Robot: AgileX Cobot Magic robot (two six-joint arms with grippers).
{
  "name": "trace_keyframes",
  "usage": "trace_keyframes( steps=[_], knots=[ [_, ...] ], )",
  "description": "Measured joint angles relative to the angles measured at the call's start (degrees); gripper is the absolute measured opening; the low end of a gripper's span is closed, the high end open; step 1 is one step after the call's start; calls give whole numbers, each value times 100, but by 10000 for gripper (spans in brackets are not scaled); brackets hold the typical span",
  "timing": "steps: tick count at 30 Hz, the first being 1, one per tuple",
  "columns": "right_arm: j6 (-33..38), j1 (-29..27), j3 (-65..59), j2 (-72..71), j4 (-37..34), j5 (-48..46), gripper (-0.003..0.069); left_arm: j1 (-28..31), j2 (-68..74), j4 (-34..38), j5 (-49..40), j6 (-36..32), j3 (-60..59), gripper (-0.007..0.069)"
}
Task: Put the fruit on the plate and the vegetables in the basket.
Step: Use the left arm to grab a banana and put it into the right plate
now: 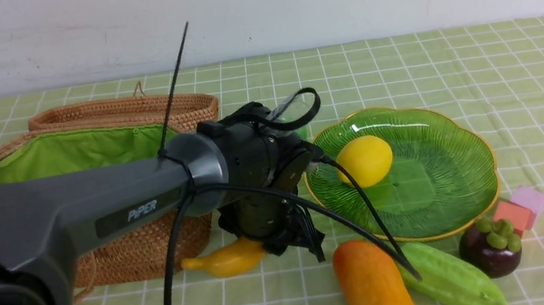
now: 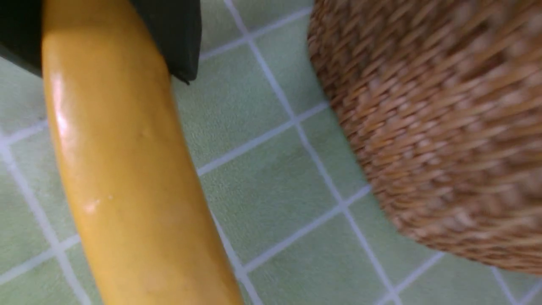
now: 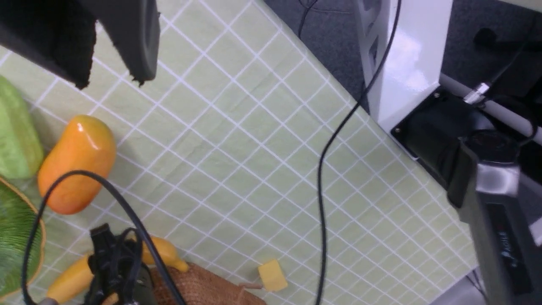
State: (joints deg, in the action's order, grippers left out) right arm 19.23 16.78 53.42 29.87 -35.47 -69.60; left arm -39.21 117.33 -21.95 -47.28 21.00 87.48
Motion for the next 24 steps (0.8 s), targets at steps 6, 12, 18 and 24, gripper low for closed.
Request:
trace_keyframes(
  steps=[6, 12, 18, 24],
  knots=[
    [-117, 0, 0, 0, 221, 394, 117, 0, -823, 284, 49, -109, 0, 312],
    [-183, 0, 0, 0, 815, 1005, 95, 0, -1262, 1362, 903, -1676, 0, 312],
    [-630, 0, 0, 0, 1689, 1306, 92, 0, -1111, 3541, 1804, -4249, -5, 312],
    [-939, 0, 0, 0, 2081, 1543, 93, 0, -734, 5733, 1974, -6965, -5, 312]
  ],
)
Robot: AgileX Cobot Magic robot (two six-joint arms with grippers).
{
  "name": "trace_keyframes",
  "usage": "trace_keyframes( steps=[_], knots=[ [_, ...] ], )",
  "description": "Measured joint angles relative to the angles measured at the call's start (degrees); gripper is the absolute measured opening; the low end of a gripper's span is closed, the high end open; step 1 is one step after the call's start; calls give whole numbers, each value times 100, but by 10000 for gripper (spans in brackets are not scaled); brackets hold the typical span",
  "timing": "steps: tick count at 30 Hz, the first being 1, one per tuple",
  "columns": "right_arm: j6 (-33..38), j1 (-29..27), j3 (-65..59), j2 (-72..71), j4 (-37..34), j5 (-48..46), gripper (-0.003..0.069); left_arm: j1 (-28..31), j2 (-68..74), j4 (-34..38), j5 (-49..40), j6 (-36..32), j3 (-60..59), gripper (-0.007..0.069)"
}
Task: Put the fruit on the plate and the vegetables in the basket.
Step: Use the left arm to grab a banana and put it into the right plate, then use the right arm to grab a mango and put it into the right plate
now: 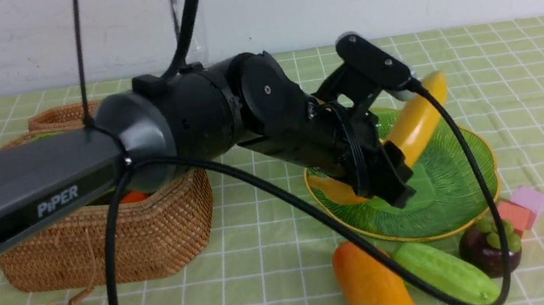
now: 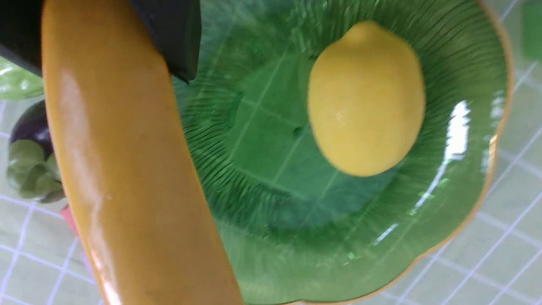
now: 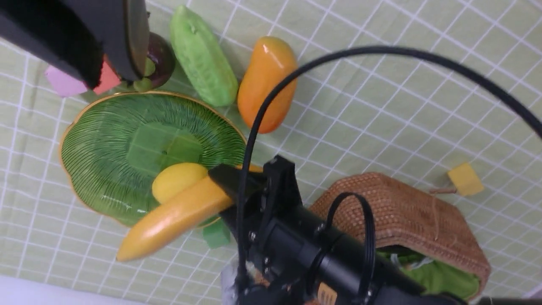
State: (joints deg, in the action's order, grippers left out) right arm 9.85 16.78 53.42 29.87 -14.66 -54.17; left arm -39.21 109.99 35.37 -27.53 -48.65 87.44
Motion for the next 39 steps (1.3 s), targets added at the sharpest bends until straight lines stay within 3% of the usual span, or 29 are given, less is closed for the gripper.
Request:
trace_keyframes(
  steps=[2, 7, 15, 23, 31, 36, 37, 38, 39],
  knots=[
    [-63, 0, 0, 0, 23, 49, 97, 0, 132, 789, 99, -671, 0, 312],
    [-85, 0, 0, 0, -15, 56, 99, 0, 279, 1778, 662, -1330, 0, 312],
    [-85, 0, 0, 0, -84, 56, 107, 0, 410, 1939, 848, -1497, 0, 321],
    [-91, 0, 0, 0, -80, -23, 108, 0, 436, 1950, 1001, -1502, 0, 476],
    [-91, 0, 0, 0, -103, -134, 115, 0, 303, 1959, 995, -1502, 0, 512],
    [-91, 0, 0, 5, -189, -263, 118, 0, -466, 1887, 771, -780, -18, 403],
    [-91, 0, 0, 19, -202, -295, 120, 0, -757, 1683, 693, -419, -18, 330],
    [-91, 0, 0, 19, -210, -295, 120, 0, -800, 1640, 678, -354, -18, 330],
    [-91, 0, 0, 61, -217, -369, 120, 0, -1096, 1270, 505, 150, -18, 229]
  ],
)
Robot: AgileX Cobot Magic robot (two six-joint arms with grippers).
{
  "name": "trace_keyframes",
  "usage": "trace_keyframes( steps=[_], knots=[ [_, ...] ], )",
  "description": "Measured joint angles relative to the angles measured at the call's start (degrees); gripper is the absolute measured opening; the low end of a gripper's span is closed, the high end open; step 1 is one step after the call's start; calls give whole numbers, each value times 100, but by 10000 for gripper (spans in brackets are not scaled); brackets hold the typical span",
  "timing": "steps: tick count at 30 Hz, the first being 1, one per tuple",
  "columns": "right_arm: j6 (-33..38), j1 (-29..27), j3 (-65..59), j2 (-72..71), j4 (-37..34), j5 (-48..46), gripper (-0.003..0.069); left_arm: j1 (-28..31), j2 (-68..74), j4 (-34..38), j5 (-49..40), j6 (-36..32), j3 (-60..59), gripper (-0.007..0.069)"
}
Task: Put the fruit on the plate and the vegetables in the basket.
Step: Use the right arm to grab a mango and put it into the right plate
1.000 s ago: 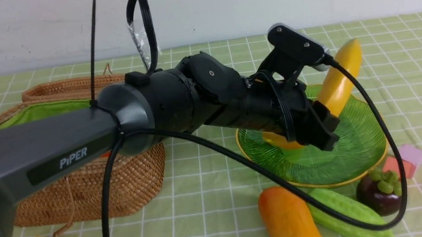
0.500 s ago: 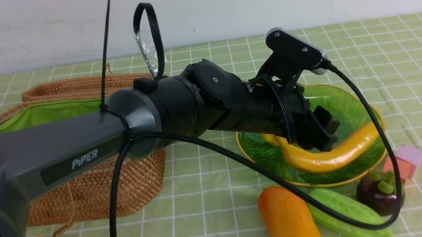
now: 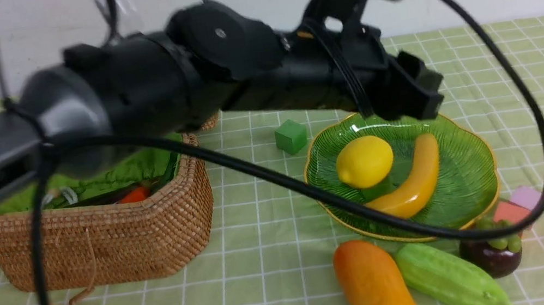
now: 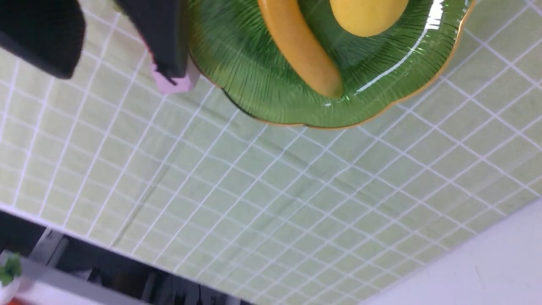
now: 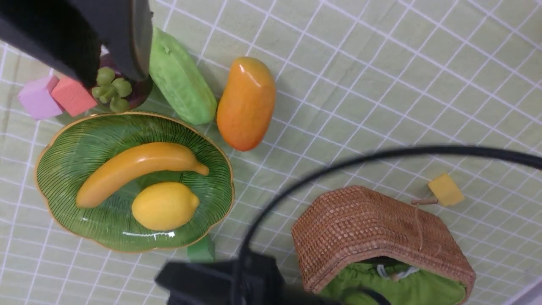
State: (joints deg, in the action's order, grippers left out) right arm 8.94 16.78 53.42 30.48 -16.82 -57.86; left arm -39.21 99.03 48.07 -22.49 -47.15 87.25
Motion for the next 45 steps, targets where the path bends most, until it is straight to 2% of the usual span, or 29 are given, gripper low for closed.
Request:
trace_keyframes(
  steps=[2, 4, 6, 11, 15, 26, 32, 34, 37, 41, 45],
  knots=[
    [0, 0, 0, 74, 0, -122, 120, 0, -334, -572, -394, 775, 0, 118],
    [0, 0, 0, 225, 0, -330, 122, 0, -749, -1542, -1049, 1757, 6, -1],
    [0, 0, 0, 415, -14, -488, 122, 0, -1085, -2583, -1887, 2866, 6, -13],
    [-57, 0, 74, 1022, -175, -656, 124, 0, -1703, -4422, -3008, 4656, -150, -13],
    [-135, 0, 305, 1606, -280, -790, 125, 0, -2455, -5023, -3105, 5417, -687, -13],
    [-362, 130, 929, 3111, -394, -922, 125, 0, -5099, -5138, -3111, 5877, -2849, -13],
    [-894, 1062, 1264, 3930, -177, -916, 125, 0, -6074, -5131, -2894, 5898, -3318, -13],
    [-1327, 1620, 1468, 4347, 255, -916, 125, 0, -6344, -5119, -2770, 5898, -3336, -13],
    [-1927, 2133, 1689, 4870, 848, -887, 129, 0, -6585, -5113, -2635, 5910, -3342, -13],
    [-2546, 2321, 1839, 5419, 1269, -792, 155, 0, -6636, -5101, -2356, 5896, -3342, -13],
    [-2713, 2334, 1872, 5914, 1337, -679, 253, 0, -6625, -5068, -2087, 5815, -3346, -13]
  ],
)
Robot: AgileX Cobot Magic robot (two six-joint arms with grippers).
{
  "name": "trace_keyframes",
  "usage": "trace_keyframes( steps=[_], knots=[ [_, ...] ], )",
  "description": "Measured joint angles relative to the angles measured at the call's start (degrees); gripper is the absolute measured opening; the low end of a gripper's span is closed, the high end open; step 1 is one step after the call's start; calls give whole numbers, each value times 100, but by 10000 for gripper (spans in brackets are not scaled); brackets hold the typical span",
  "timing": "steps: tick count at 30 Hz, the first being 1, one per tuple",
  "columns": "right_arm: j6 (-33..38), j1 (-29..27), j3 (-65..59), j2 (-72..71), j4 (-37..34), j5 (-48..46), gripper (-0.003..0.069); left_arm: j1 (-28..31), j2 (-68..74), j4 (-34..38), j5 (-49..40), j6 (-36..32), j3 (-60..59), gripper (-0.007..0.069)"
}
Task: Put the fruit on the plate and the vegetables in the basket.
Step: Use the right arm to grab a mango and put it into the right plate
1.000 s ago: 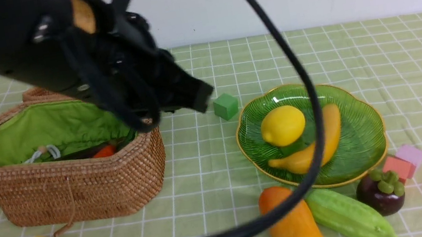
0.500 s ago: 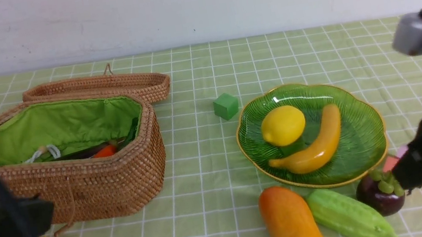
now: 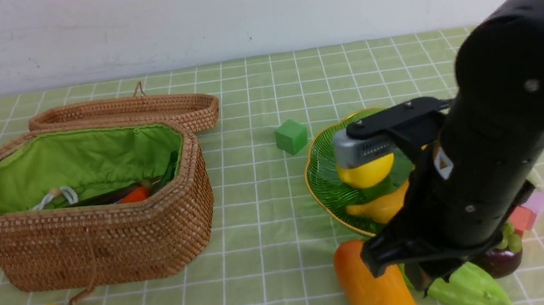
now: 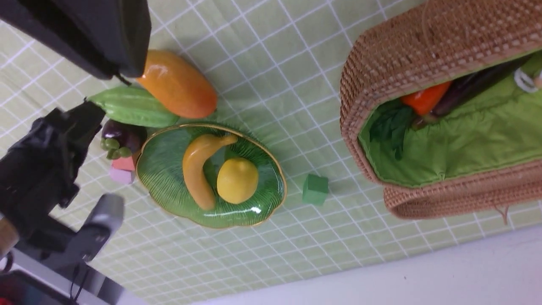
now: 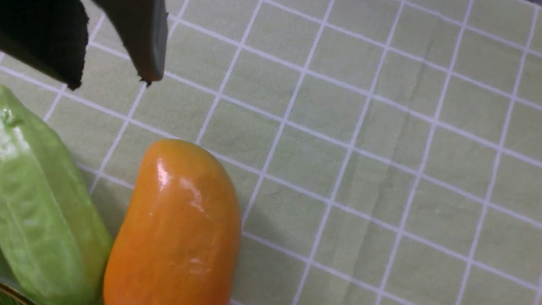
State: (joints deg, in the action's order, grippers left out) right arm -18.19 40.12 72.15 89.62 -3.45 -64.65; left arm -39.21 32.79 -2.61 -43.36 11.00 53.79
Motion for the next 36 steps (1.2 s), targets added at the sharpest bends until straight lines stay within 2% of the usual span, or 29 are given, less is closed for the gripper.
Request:
trace_keyframes(
  steps=[4, 6, 11, 15, 25, 36],
  knots=[
    [0, 0, 7, 264, -140, 284, 391, 0, 0, 50, 108, -144, 0, -13],
    [-89, 0, 14, 468, -175, 537, 521, 0, 0, 82, 113, -203, 0, -13],
    [-240, 0, 20, 783, -175, 838, 648, 0, 0, 99, 113, -223, 0, -13],
    [-275, 0, 20, 1053, -162, 1108, 666, 0, 0, 99, 113, -223, 0, -13],
    [-590, 0, 42, 1543, 227, 1451, 596, 0, 0, 197, 113, -223, 0, -13],
    [-598, 0, 93, 1804, 194, 1644, 599, 0, 0, 261, 113, -223, 0, -13]
  ],
)
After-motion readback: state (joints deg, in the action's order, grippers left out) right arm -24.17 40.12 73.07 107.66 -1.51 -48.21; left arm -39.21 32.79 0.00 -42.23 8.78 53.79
